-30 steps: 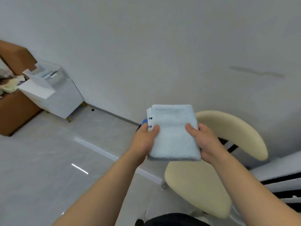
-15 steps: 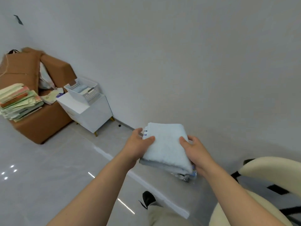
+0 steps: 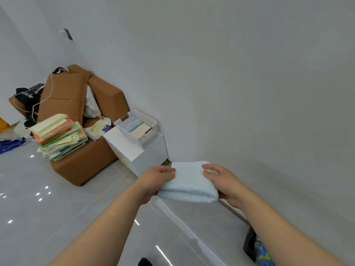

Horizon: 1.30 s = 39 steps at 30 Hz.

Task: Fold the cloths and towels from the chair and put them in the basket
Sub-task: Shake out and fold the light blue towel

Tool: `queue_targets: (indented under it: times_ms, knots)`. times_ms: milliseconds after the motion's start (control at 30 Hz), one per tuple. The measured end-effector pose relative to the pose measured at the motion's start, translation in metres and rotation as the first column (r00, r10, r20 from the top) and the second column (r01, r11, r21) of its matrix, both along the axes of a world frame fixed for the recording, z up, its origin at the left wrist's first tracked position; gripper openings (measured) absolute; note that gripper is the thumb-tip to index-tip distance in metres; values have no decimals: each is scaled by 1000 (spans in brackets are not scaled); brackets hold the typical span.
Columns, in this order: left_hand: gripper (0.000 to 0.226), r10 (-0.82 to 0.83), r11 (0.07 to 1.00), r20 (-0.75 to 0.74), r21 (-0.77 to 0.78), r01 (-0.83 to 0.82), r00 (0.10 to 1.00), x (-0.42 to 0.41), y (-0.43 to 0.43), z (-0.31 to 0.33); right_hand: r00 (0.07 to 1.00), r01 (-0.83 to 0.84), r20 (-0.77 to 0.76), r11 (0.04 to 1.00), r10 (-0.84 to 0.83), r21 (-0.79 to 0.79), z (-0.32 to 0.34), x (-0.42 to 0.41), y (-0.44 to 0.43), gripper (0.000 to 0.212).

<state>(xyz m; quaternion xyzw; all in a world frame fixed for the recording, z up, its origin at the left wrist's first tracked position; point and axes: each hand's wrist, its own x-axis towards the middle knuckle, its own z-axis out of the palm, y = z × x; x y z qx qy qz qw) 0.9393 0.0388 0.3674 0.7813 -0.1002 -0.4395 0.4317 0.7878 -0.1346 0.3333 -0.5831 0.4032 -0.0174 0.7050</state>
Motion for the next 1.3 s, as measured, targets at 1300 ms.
queue_targets:
  times_ms: [1300]
  knots:
    - [64,-777,625,160,308,717,609,762,-160,-313,691,-250,-715,963,105,-100,-265,756,-60,79]
